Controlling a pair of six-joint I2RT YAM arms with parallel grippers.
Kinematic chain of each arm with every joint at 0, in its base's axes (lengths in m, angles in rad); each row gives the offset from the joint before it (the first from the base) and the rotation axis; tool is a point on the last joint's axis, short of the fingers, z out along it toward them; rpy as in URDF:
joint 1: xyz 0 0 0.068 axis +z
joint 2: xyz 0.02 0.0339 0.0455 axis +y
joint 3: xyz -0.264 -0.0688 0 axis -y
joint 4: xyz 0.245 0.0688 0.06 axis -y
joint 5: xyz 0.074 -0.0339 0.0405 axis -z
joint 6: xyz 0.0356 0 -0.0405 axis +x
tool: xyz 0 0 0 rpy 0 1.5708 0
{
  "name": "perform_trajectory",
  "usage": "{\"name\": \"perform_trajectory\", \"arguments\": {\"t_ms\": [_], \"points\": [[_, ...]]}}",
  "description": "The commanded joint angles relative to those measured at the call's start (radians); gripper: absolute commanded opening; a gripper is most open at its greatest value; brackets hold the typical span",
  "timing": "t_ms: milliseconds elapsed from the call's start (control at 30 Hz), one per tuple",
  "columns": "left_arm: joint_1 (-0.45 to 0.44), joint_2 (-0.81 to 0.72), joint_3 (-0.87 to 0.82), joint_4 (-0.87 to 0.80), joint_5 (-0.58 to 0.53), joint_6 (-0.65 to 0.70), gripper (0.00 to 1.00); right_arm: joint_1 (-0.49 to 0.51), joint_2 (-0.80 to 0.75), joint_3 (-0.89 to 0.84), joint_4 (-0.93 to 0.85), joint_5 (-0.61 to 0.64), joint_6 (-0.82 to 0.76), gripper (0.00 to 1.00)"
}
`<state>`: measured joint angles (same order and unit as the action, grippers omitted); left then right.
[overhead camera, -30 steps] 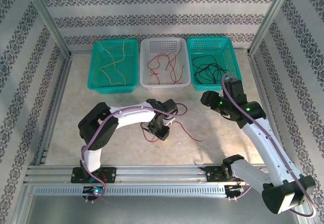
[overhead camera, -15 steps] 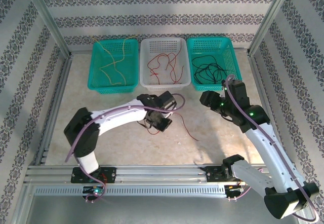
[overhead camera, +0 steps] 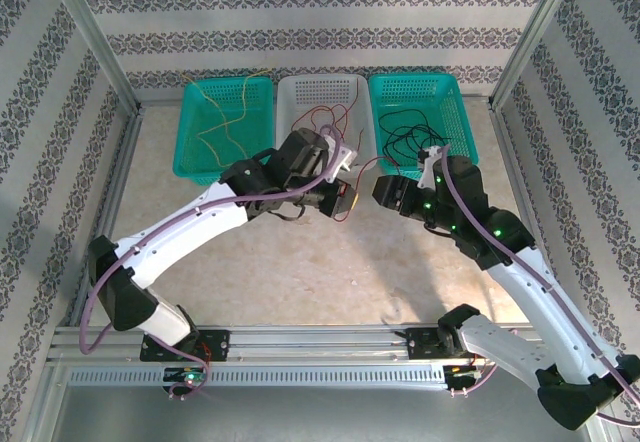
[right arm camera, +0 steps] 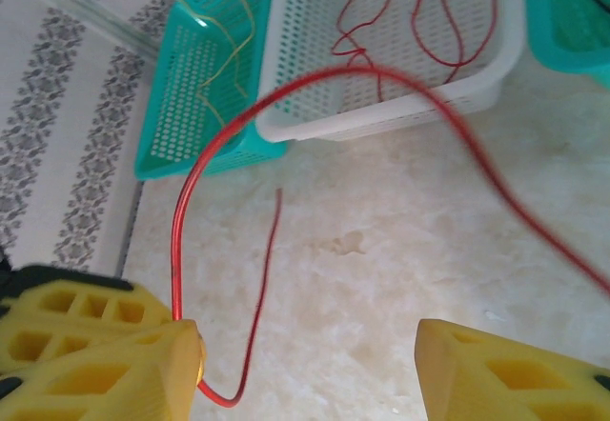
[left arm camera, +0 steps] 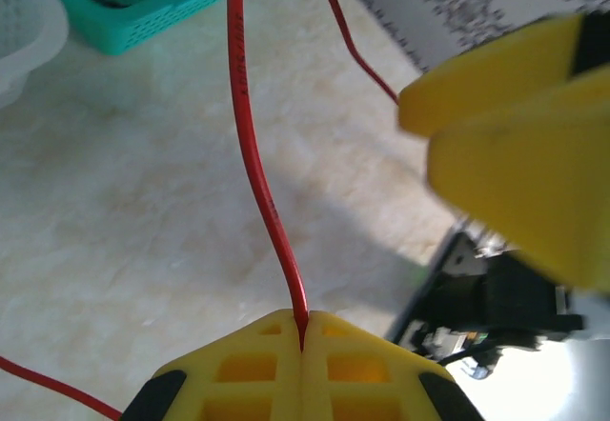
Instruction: Untangle the cables
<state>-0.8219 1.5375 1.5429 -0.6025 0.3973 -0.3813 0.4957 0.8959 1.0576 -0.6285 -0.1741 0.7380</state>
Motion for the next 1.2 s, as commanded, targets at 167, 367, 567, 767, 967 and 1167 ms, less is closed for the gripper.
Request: {"name": "perform_trajectory", "arguments": {"t_ms": [167,367,567,767,967,1167], "points": [[0.086,-0.053,0.043,0.191,0.254,-0.157,0.0,0.002,-0.005,-0.02,0.031,0.024,0.013,0.63],[0.227,-0.054,0.096,0.274,0.252,-0.233,0.0,-0.008,0.003,-0.05,0.008,0.054,0.017,0.62],[0.376,0.041,0.185,0.466,0.216,-0.322,0.0,-0.009,-0.007,-0.065,-0.015,0.061,0.019,0.62],[0.474,0.217,0.275,0.645,0.165,-0.46,0.0,-0.011,-0.041,-0.075,-0.055,0.086,0.013,0.62],[0.489,0.406,0.372,0.766,0.15,-0.547,0.0,-0.021,-0.045,-0.079,-0.086,0.099,-0.002,0.62],[0.487,0.543,0.358,0.877,0.1,-0.657,0.0,-0.044,-0.027,-0.079,-0.091,0.093,-0.019,0.62]]}}
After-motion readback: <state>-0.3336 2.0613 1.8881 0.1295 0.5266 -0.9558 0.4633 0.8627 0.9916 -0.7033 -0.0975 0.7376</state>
